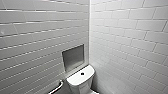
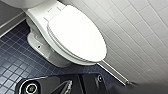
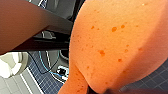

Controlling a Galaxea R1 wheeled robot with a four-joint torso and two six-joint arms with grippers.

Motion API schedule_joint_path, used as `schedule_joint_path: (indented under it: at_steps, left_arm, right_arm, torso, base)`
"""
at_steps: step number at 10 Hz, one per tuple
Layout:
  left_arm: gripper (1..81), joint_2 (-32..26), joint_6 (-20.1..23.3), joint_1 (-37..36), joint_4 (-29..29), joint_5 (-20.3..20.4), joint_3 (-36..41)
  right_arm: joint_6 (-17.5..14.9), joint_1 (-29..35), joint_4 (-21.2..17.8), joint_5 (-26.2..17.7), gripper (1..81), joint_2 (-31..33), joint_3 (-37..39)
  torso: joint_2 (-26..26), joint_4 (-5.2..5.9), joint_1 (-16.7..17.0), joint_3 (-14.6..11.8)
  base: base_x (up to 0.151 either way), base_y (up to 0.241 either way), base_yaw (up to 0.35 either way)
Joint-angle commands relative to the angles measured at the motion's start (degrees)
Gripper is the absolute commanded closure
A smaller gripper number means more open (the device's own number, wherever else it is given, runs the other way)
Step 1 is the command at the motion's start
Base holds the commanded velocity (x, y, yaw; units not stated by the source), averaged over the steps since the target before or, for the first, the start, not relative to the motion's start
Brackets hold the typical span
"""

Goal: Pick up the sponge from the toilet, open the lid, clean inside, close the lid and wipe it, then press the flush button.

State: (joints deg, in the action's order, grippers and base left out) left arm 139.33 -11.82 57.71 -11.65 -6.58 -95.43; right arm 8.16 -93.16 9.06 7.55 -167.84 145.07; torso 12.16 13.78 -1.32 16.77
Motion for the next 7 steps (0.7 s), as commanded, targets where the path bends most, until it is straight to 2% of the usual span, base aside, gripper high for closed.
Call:
schedule_joint_path:
  at_steps: [1,4,7]
  left_arm:
    - [1.0,-5.81,-0.39,-13.87,6.38,-2.47,8.15]
    - [1.0,-5.63,-0.57,-23.36,11.64,-6.59,10.26]
    - [1.0,-4.41,-0.66,-32.07,15.78,-7.48,10.08]
  right_arm:
    - [-0.16,1.26,0.87,-2.98,81.1,-0.06,-0.76]
    - [-0.16,1.35,0.96,-2.98,81.1,-0.15,-0.85]
    - [-0.16,1.44,0.96,-2.98,81.1,-0.15,-0.85]
  torso:
    - [0.00,0.00,0.00,1.44]
    - [0.00,0.00,0.00,4.15]
    - [-0.04,0.00,-0.05,6.89]
  base:
    - [0.000,0.000,0.000]
    - [0.000,0.000,0.000]
    - [0.000,0.000,0.000]
